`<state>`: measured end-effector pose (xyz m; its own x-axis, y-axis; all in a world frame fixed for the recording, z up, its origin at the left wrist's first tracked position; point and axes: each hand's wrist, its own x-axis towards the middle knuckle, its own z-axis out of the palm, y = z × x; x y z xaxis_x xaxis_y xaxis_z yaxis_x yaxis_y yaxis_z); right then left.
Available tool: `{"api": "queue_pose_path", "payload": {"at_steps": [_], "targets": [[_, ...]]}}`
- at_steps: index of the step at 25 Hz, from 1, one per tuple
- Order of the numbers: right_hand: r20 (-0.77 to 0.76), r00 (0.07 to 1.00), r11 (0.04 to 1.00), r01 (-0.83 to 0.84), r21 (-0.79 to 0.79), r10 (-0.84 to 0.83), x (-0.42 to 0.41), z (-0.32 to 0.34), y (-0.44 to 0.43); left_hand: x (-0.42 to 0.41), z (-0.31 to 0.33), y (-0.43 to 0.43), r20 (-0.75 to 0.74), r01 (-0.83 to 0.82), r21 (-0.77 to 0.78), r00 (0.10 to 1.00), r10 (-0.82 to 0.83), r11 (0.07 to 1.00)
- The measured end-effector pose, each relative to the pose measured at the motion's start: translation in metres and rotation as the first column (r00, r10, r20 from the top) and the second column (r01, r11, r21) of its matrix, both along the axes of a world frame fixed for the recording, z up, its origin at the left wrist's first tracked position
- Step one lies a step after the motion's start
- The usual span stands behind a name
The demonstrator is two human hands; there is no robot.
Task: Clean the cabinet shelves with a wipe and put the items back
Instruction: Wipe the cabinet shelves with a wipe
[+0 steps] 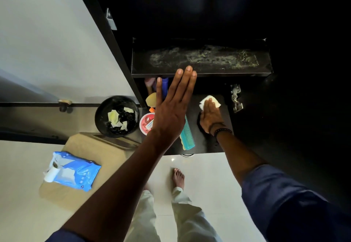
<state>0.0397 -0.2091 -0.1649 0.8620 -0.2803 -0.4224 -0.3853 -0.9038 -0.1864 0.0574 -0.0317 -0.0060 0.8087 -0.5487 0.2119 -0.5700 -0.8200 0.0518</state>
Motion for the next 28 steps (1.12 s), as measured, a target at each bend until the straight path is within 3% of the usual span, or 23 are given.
{"api": "queue_pose_path", "payload": {"at_steps": [5,7,11,15,19,21,25,28], "targets": [[0.077,0.988,0.988,-0.138,0.074,0.132,-0.114,0.004,0.037,0.0,-0.001,-0.001,-0.01,-0.009,0.001,1.0,0.009,1.0],[0.049,0.996,0.996,-0.074,0.042,0.072,-0.152,0.008,0.022,0.001,0.0,-0.001,-0.019,-0.002,-0.006,1.0,0.002,1.0],[0.062,0.987,0.985,0.153,-0.076,-0.149,-0.101,0.001,-0.014,0.002,0.0,-0.001,-0.015,0.005,-0.013,1.0,-0.006,1.0],[0.019,0.998,0.998,0.061,0.013,-0.062,-0.064,-0.002,0.01,0.0,-0.003,-0.003,-0.004,0.0,-0.014,1.0,0.0,1.0],[0.047,0.996,0.997,-0.08,-0.002,0.08,-0.167,-0.003,0.034,0.002,-0.005,-0.002,0.011,0.006,-0.012,1.0,-0.006,1.0],[0.006,1.0,0.999,-0.003,-0.054,0.004,-0.191,-0.003,0.02,0.003,-0.006,-0.001,0.015,0.007,-0.015,1.0,-0.007,1.0],[0.056,0.973,0.968,0.229,-0.101,-0.224,-0.121,-0.002,0.004,0.002,-0.006,-0.002,0.013,0.009,-0.008,1.0,-0.009,1.0],[-0.023,0.996,0.997,0.082,-0.009,-0.082,-0.078,-0.003,0.031,0.003,-0.007,-0.002,0.006,0.005,-0.009,1.0,-0.005,1.0]]}}
